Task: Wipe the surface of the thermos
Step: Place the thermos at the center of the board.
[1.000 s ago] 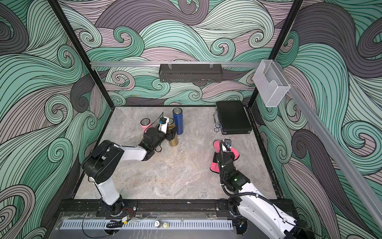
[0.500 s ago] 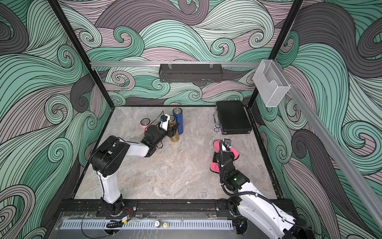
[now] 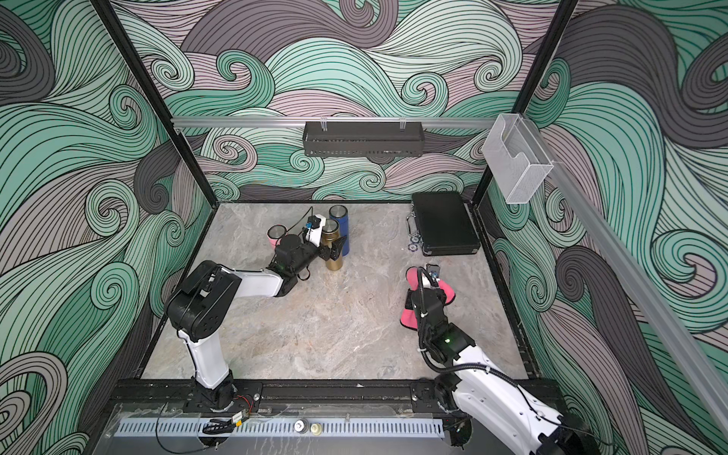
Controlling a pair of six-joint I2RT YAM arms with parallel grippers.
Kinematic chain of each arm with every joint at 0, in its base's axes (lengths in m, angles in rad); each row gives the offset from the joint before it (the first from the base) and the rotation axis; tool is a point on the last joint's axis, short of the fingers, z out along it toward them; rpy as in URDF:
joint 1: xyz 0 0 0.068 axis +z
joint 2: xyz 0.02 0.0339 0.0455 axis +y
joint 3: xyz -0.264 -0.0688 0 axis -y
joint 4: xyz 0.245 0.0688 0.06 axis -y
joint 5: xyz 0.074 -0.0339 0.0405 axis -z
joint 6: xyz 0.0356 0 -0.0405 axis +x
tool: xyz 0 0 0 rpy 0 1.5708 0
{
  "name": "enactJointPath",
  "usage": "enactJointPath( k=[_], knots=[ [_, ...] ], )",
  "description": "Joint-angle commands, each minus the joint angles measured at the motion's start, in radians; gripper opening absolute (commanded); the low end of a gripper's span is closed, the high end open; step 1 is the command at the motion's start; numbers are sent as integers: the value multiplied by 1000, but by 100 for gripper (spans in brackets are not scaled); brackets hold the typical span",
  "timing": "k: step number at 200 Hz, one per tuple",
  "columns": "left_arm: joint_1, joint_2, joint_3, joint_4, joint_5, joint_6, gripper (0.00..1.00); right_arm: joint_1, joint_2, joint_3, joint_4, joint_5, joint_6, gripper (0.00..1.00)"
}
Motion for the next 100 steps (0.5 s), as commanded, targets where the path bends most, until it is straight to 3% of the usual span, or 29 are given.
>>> enactJointPath(
  k=[1,34,69,100],
  knots=[
    [3,-66,18,-34,3,1,99,-7,-1,5,18,4,-1,0],
    [3,-227,-30,-132,-69,2,99,-7,-1,5,16,0,-2,0],
    [7,-490,-48,-451,-311,-67,99,-6,2,7,16,-2,0,0],
    [25,-597,-67,-611,-448,-48,99,-6,4,8,13,-6,1,0]
  ],
)
